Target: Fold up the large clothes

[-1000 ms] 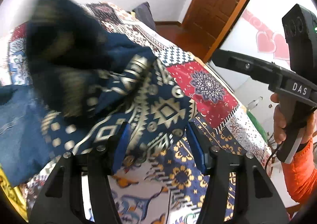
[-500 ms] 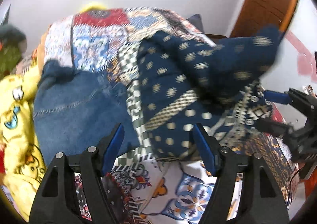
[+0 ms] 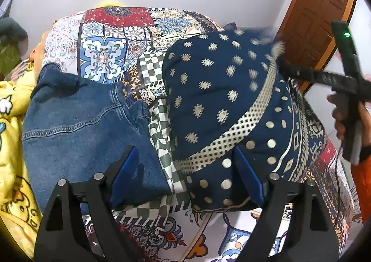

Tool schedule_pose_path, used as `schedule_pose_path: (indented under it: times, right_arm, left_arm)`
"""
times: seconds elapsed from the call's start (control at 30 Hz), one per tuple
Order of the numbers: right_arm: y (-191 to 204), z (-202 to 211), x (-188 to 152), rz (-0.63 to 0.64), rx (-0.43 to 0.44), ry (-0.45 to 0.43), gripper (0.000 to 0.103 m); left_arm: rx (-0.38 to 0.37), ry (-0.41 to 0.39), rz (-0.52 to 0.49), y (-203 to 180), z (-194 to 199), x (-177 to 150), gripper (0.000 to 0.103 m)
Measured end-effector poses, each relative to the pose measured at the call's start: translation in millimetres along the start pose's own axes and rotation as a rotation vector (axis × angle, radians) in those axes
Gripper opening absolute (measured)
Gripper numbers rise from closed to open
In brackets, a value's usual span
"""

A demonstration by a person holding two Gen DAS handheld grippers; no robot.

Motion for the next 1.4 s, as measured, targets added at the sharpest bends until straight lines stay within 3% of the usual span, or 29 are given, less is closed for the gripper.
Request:
schedule_pose_path:
  times: [0.07, 0.17, 0.33, 0.47, 0.6, 0.73, 0.87, 1.0, 1.13, 1.2, 1.4]
  right_arm:
    - [-20, 3, 0, -0.065, -0.041, -0.005, 0.075]
    - [-30, 17, -11, -0.125, 0.051, -0.015, 0.075]
    - [1, 38, -36, -0.08, 0.19, 0.006, 0.075]
    - [30, 34, -63, -0.013, 0.277, 0.08, 0.075]
    - [35, 22, -95, 0.033, 0.246, 0.163, 0.075]
    - [20, 22, -114, -0.01, 0.236, 0.2, 0.075]
    - [10, 37, -111, -0.014, 0.235, 0.186, 0.075]
    - [10, 49, -91, 0.007, 0.244, 0.125, 0.075]
    - [16, 48, -68, -0.03, 0.3, 0.061, 0.075]
    - [18, 36, -59, -0.058, 0.327, 0.062, 0.075]
    - [13, -11, -50, -0.124, 0.361, 0.122, 0.075]
  left_arm:
    - [-0.001, 0.004, 0.006, 2, -2, 0, 0.085]
    - [0.004, 0.0, 0.009, 5, -1, -2, 0.085]
    - [0.029, 0.008, 0.005, 6, 4, -7, 0.085]
    - [0.077, 0.011, -0.024, 6, 11, -16, 0.085]
    - [0.135, 0.034, -0.078, 10, 19, -31, 0.085]
    - [0.194, 0.06, -0.135, 16, 23, -47, 0.085]
    - [0.206, 0.045, -0.128, 23, 35, -50, 0.085]
    - [0.208, -0.001, -0.097, 23, 48, -31, 0.085]
    - [0.155, -0.054, -0.041, 16, 56, 0, 0.09]
    - [0.09, -0.069, -0.004, 11, 54, 17, 0.091]
    - [-0.093, 0.018, 0.06, -3, 15, 40, 0.091]
Point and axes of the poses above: each gripper's, at about its wrist camera, not at the fingertips, and z roughly against the way its jaws point, y to its left, x to its top, the point moved 2 cm from there along -z, roughly the way its jaws point, and after that the axes turned 10 degrees about x, right-handed, at the moved point
